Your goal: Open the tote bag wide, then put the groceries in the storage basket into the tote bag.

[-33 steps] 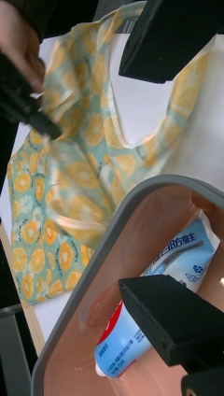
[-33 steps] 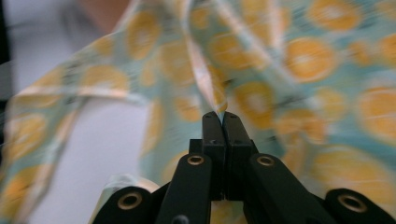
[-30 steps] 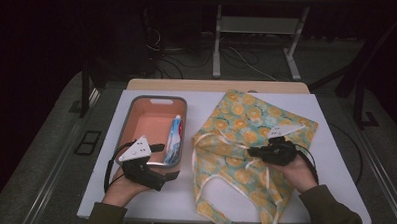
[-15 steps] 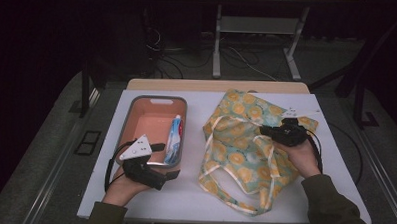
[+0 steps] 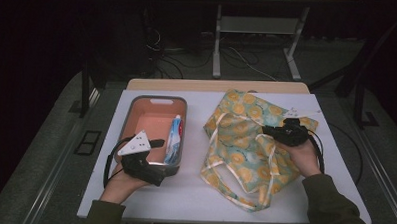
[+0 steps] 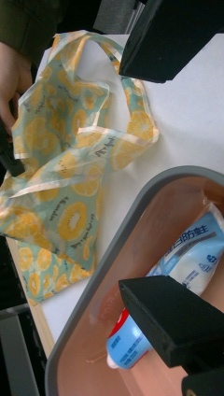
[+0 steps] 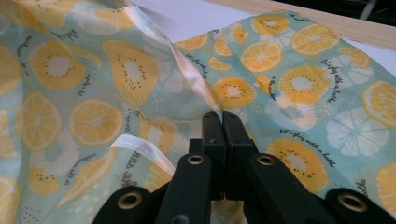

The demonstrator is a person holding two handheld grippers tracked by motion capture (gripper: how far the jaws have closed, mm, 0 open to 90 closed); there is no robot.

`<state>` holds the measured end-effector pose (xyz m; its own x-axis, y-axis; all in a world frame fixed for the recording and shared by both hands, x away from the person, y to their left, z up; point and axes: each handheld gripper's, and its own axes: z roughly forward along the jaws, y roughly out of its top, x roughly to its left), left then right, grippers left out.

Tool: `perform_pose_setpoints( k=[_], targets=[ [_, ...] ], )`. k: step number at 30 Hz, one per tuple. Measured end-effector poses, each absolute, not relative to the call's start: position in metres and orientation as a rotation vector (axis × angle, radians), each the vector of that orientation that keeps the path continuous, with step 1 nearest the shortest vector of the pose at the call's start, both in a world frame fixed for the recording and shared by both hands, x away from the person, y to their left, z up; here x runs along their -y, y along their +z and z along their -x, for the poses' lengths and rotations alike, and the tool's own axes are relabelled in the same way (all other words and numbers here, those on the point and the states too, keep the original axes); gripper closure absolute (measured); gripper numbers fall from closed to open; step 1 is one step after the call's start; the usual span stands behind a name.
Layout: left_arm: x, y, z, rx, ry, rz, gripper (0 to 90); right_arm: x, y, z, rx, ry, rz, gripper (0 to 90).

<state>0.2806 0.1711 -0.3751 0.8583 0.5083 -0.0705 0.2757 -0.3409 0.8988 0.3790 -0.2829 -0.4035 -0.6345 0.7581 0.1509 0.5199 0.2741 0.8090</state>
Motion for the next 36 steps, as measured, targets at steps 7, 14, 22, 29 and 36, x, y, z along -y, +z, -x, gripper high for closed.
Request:
perform_pose_setpoints(
  k=[7,14,22,29,36],
  targets=[
    [-0.172,-0.366,-0.291,-0.575,0.28,-1.93,0.0,0.282,-0.403,-0.378,-2.288,1.295,-1.169,89.4],
    [-0.172,-0.364,-0.307,-0.591,0.295,-1.927,0.0,0.282,-0.403,-0.378,-2.295,1.3,-1.157,89.4],
    [-0.17,-0.364,-0.33,-0.701,0.26,-1.957,2.4,0.282,-0.403,-0.378,-2.299,1.298,-1.152,89.4],
    [-0.169,-0.353,-0.344,-0.69,0.329,-1.941,7.8,0.284,-0.404,-0.378,-2.292,1.307,-1.156,89.4],
    [-0.166,-0.358,-0.37,-0.744,0.368,-1.966,17.3,0.283,-0.403,-0.378,-2.293,1.304,-1.154,89.4]
  ],
)
